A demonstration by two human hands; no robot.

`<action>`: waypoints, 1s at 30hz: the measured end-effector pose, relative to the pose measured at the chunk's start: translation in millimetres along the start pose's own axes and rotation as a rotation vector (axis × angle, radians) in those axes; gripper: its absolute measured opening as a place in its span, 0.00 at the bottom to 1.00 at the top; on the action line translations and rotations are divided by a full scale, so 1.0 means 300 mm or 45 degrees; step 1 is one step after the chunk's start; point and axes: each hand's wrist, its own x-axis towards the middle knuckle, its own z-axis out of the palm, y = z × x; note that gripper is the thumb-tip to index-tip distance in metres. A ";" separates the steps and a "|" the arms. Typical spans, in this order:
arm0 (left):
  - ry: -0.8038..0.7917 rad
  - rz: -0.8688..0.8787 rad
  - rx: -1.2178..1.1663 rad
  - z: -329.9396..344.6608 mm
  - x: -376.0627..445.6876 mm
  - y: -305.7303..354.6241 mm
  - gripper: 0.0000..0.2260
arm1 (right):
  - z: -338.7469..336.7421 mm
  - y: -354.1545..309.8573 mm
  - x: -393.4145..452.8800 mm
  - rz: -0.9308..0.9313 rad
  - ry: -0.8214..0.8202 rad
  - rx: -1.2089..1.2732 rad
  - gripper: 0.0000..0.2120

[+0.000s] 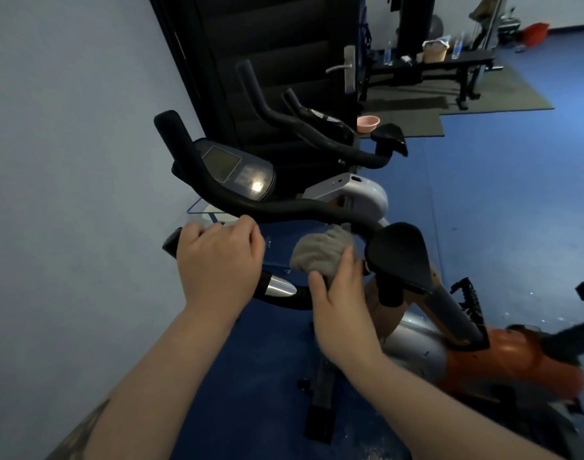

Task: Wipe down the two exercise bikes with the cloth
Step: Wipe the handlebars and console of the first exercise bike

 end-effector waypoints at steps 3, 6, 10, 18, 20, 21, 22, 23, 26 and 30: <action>-0.006 0.010 0.006 0.000 0.004 -0.004 0.12 | -0.017 -0.008 0.054 0.122 0.041 0.311 0.22; -0.001 0.007 0.022 0.000 0.002 -0.003 0.12 | -0.031 -0.038 0.116 0.272 0.113 0.410 0.18; -0.028 -0.030 -0.001 -0.002 -0.002 0.000 0.13 | -0.027 -0.022 -0.025 0.112 0.070 0.334 0.19; -0.259 -0.500 -1.051 -0.057 -0.071 0.180 0.09 | -0.265 -0.068 0.011 -0.382 0.039 0.287 0.19; -0.297 -0.572 -1.268 -0.069 -0.096 0.291 0.09 | -0.358 -0.048 0.072 -0.517 -0.071 0.063 0.20; -0.332 -0.575 -1.322 -0.069 -0.103 0.340 0.08 | -0.399 -0.023 0.094 -0.598 -0.157 -0.081 0.19; -0.377 -0.571 -1.339 -0.067 -0.107 0.382 0.08 | -0.439 0.014 0.110 -0.683 -0.252 -0.221 0.19; -0.412 -0.566 -1.322 -0.063 -0.107 0.414 0.07 | -0.483 0.058 0.123 -0.750 -0.342 -0.333 0.20; -0.400 -0.563 -1.225 -0.055 -0.093 0.490 0.07 | -0.641 0.185 0.161 -0.888 -0.498 -0.550 0.22; -0.400 -0.616 -1.066 -0.045 -0.080 0.592 0.08 | -0.662 0.174 0.246 -1.187 -0.528 -0.629 0.20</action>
